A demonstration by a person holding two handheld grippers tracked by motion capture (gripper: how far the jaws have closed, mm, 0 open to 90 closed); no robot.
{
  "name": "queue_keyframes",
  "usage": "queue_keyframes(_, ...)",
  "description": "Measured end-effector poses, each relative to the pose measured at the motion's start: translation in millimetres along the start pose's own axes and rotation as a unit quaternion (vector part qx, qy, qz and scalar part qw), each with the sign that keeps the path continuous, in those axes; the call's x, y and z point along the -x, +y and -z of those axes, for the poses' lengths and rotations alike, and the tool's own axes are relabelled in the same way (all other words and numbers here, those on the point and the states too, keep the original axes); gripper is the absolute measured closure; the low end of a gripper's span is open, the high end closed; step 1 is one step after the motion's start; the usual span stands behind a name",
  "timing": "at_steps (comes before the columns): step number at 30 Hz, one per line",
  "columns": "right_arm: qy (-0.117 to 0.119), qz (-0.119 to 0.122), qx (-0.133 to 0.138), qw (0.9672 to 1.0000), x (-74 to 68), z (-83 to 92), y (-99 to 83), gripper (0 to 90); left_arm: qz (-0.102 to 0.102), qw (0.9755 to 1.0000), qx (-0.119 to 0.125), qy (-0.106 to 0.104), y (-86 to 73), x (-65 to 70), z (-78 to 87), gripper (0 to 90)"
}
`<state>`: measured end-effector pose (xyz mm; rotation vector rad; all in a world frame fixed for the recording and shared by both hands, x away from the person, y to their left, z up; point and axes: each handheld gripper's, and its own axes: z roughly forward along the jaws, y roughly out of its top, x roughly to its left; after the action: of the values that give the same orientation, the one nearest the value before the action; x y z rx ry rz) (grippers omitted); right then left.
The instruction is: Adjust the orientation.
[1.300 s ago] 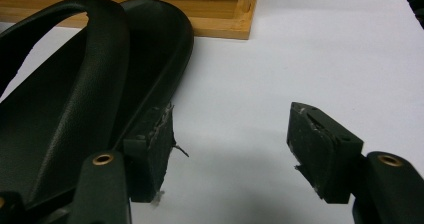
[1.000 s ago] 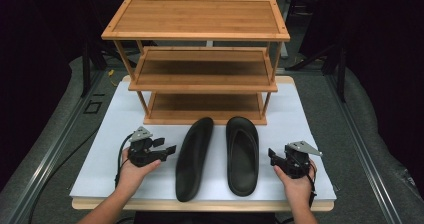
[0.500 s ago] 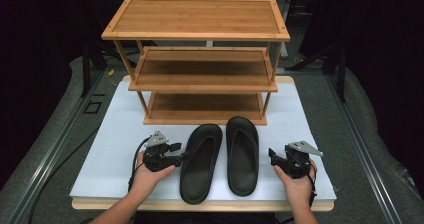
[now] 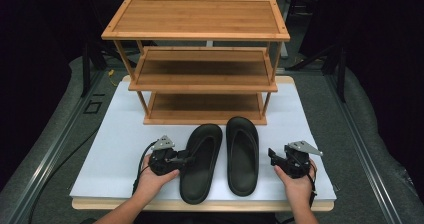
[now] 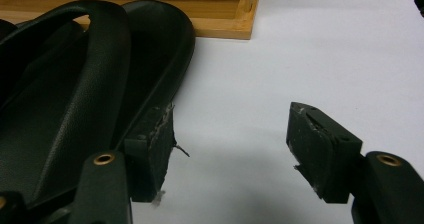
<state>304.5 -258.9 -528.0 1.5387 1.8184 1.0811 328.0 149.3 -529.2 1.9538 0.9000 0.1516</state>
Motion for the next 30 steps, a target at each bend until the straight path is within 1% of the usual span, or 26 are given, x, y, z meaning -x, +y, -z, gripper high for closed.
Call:
queue_keyframes(1,0.000,0.000,0.000,1.0000,0.0,0.0,0.0,35.4,-0.002,1.0000,-0.002,0.001,0.2,0.9,-1.1,57.7)
queue_keyframes(2,0.000,0.001,-0.004,1.0000,0.1,0.2,0.2,35.4,-0.010,0.9999,-0.005,0.004,0.4,0.9,-1.6,62.4)
queue_keyframes(3,0.000,0.001,-0.004,1.0000,0.1,0.2,0.2,35.4,-0.007,0.9999,-0.007,0.003,0.3,1.7,-2.5,62.4)
queue_keyframes(4,0.001,-0.001,0.000,1.0000,0.0,0.1,0.1,35.5,-0.009,0.9999,-0.008,0.008,0.9,2.5,-1.7,63.6)
queue_keyframes(5,0.001,-0.001,0.000,1.0000,0.0,0.1,0.1,35.5,-0.009,0.9999,-0.008,0.008,0.9,2.5,-1.7,64.7)
queue_keyframes(6,-0.001,-0.002,0.001,1.0000,0.4,0.4,0.1,35.7,-0.010,0.9998,-0.008,0.013,1.8,3.0,0.9,65.6)
queue_keyframes(7,-0.001,-0.002,0.001,1.0000,0.4,0.4,0.1,35.7,-0.010,0.9998,-0.008,0.013,1.8,3.0,0.9,66.8)
queue_keyframes(8,0.000,-0.003,0.001,1.0000,1.2,0.5,0.1,35.7,-0.016,0.9995,-0.006,0.027,2.2,1.5,4.3,67.8)
queue_keyframes(11,-0.001,-0.005,0.003,1.0000,1.3,0.3,0.0,35.8,-0.011,0.9994,-0.001,0.033,2.8,-2.4,8.3,69.7)
queue_keyframes(14,0.000,-0.005,0.000,1.0000,2.1,0.7,0.0,35.9,-0.011,0.9986,0.003,0.052,3.8,-7.1,14.5,70.7)
queue_keyframes(15,0.000,-0.006,0.001,1.0000,2.4,0.8,-0.1,35.9,-0.011,0.9985,0.003,0.054,4.0,-8.5,16.6,71.2)
queue_keyframes(16,0.000,-0.009,0.001,1.0000,3.1,1.1,-0.1,36.0,-0.020,0.9976,0.003,0.066,3.8,-11.2,20.5,71.5)
queue_keyframes(17,0.000,-0.009,0.001,1.0000,3.1,1.1,-0.1,36.0,-0.020,0.9976,0.003,0.066,3.8,-11.2,20.5,71.6)
queue_keyframes(20,0.001,-0.011,0.002,0.9999,4.1,1.7,-0.1,36.0,-0.035,0.9958,0.002,0.085,2.9,-15.2,26.5,71.8)
queue_keyframes(22,0.000,-0.011,0.003,0.9999,4.3,2.0,-0.1,36.0,-0.039,0.9946,0.003,0.096,2.5,-18.9,30.9,71.9)
queue_keyframes(24,0.000,-0.011,0.003,0.9999,4.4,1.9,-0.2,36.0,-0.036,0.9939,0.006,0.104,1.6,-24.5,35.1,71.8)
queue_keyframes(27,0.001,-0.013,0.002,0.9999,4.2,1.9,-0.2,36.0,-0.030,0.9937,0.001,0.108,-0.9,-33.8,38.7,71.2)
queue_keyframes(29,0.000,-0.015,0.002,0.9999,3.7,1.7,-0.4,35.9,-0.018,0.9943,-0.001,0.105,-2.6,-38.8,40.0,70.8)
queue_keyframes(30,0.000,-0.014,0.000,0.9999,3.8,1.4,-0.5,35.9,-0.010,0.9948,0.003,0.101,-3.4,-40.1,40.8,70.5)
